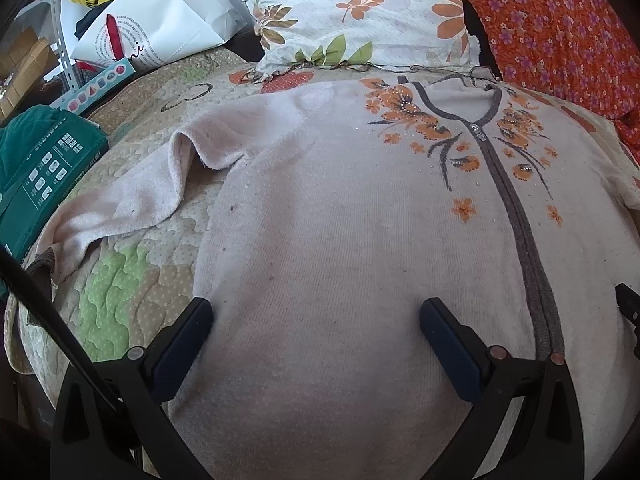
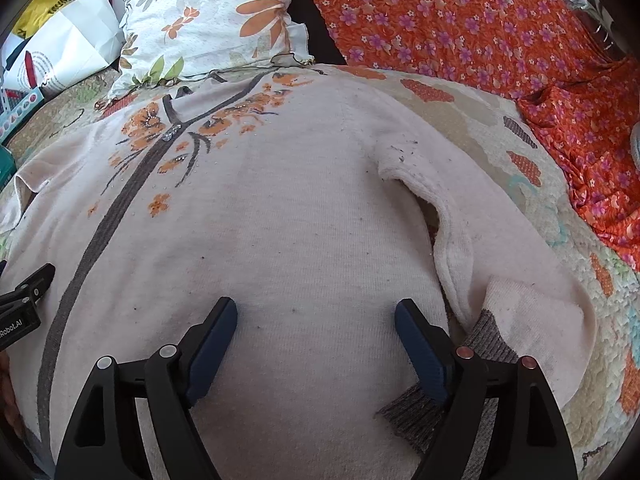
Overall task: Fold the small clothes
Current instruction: 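Grasp the grey cuff of a cardigan sleeve with the right gripper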
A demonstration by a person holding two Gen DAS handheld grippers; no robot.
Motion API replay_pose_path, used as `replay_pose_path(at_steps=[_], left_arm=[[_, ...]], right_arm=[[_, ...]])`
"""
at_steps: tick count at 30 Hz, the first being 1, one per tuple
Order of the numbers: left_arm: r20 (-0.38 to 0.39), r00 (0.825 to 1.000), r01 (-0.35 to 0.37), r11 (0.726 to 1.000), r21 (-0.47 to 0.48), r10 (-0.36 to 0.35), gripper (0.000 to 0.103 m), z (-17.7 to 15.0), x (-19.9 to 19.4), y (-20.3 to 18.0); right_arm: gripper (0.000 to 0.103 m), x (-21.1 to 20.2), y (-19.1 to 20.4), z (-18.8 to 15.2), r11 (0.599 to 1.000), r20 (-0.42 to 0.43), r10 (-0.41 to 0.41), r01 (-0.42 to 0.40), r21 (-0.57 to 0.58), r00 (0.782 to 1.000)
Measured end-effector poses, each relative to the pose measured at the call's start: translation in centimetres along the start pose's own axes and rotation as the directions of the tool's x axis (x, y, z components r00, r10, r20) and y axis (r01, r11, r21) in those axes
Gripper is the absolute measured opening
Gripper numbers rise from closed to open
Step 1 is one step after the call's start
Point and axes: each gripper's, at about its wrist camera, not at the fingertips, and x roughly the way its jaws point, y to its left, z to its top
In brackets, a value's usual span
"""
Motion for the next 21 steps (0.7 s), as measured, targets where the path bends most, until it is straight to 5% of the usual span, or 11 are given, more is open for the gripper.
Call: replay_pose_path(at_steps=[6, 9, 11, 13, 17, 21], left_arm=[[-0.047, 0.999, 0.01, 1.0, 0.002, -0.01, 0.103, 0.9, 0.1, 0.0], [-0.103, 0.99, 0.1, 0.995, 0.008, -0.098, 0.103, 1.6, -0.6, 0.3], [-0.07, 0.984, 0.165, 0.986, -0.004, -0.165, 0.102, 2.0, -2.0, 0.9], [-0.018, 0.98, 0.199, 0.98, 0.002, -0.199, 0.102, 2.6, -3.6, 1.2], [0.049, 0.977, 0.207, 0.978, 0.016, -0.207, 0.102, 3.2, -5.7, 1.8], [0.034, 0.974, 0.225, 0.974, -0.009, -0.225, 0.102, 3.7, -5.7, 2.6]], right_arm=[[0.083, -0.5, -0.6, 0.0, 0.999, 0.008, 0.042, -0.042, 0.017, 0.999], [0.075, -3.1, -3.1, 0.5, 0.988, 0.001, 0.099, -0.098, 0.12, 0.995], [0.076, -6.2, -5.6, 0.6, 0.968, 0.057, 0.132, -0.142, 0.208, 0.99], [0.076, -9.0, -7.8, -0.1, 0.961, 0.086, 0.084, -0.103, 0.258, 0.993], [0.076, -10.1, -10.6, -3.7, 0.955, -0.023, -0.037, 0.042, 0.292, 0.999], [0.07, -8.1, -12.2, -6.3, 0.917, -0.077, 0.034, 0.0, 0.399, 0.996]])
